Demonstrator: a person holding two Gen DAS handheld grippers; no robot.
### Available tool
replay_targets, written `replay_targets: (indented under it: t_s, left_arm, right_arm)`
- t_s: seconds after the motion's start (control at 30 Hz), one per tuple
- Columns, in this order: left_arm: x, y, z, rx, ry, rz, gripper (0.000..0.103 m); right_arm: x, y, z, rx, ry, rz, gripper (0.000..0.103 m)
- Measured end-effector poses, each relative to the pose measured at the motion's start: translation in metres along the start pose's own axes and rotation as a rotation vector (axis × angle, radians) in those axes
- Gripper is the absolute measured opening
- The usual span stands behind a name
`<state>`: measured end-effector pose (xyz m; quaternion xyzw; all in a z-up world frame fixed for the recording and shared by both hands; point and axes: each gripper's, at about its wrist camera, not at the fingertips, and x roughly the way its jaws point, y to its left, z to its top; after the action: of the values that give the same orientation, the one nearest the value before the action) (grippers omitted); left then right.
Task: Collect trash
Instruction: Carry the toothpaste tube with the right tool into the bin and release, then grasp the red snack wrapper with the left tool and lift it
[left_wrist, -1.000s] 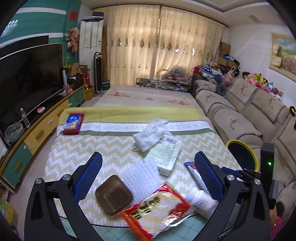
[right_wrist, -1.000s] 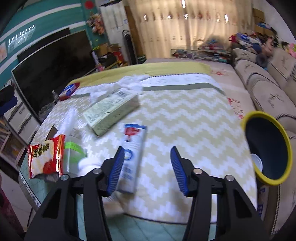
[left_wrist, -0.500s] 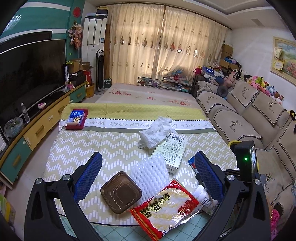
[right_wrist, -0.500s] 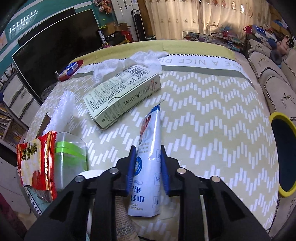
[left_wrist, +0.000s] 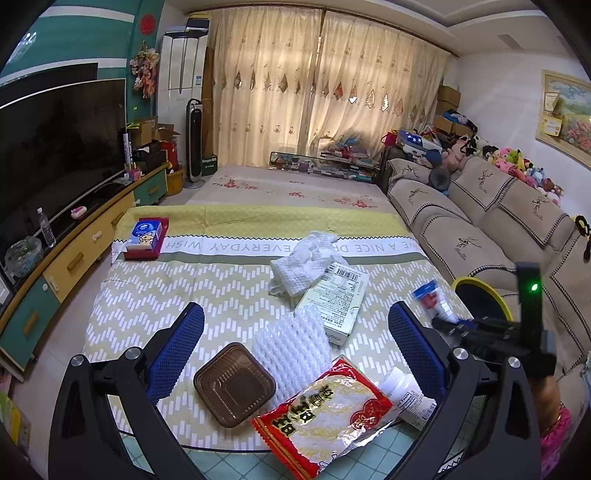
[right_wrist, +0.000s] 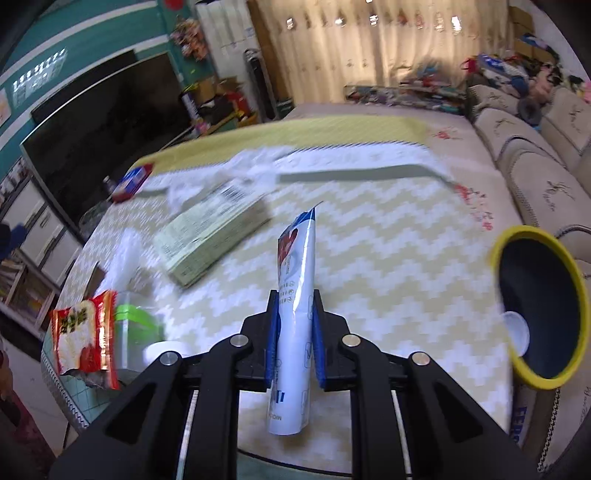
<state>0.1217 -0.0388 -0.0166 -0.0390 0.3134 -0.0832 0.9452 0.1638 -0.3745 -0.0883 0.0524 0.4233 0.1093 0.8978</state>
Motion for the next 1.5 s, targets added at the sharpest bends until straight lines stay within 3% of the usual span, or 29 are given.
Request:
replay_targets:
  t_s: [0.33, 0.5, 0.7, 0.87, 1.03, 1.5]
  left_arm:
    - [0.01, -0.015, 0.0, 0.021, 0.013, -0.012, 0.098]
    - [0.015, -0.024, 0.001, 0.036, 0.022, -0.014, 0.098]
    - [0.02, -0.033, 0.002, 0.054, 0.029, -0.013, 0.098]
    - [0.024, -0.037, 0.002, 0.065, 0.034, -0.017, 0.098]
    - [0.023, -0.041, 0.001, 0.074, 0.035, -0.021, 0.098]
    - [0.012, -0.03, -0.008, 0.078, 0.039, -0.015, 0.098]
  right_arm:
    - [-0.011, -0.14, 0.007, 0.216, -0.024, -0.25, 0.016]
    - [0.003, -0.201, 0.004, 0.306, 0.005, -0.334, 0.016]
    - [0.025, -0.243, -0.001, 0.361, 0.049, -0.384, 0.018]
    - [0.032, -0.261, -0.005, 0.389, 0.055, -0.408, 0.026]
    - [0.026, -0.26, -0.005, 0.385, 0.042, -0.419, 0.041]
    - [-0.008, -0.215, -0.009, 0.338, -0.022, -0.393, 0.045]
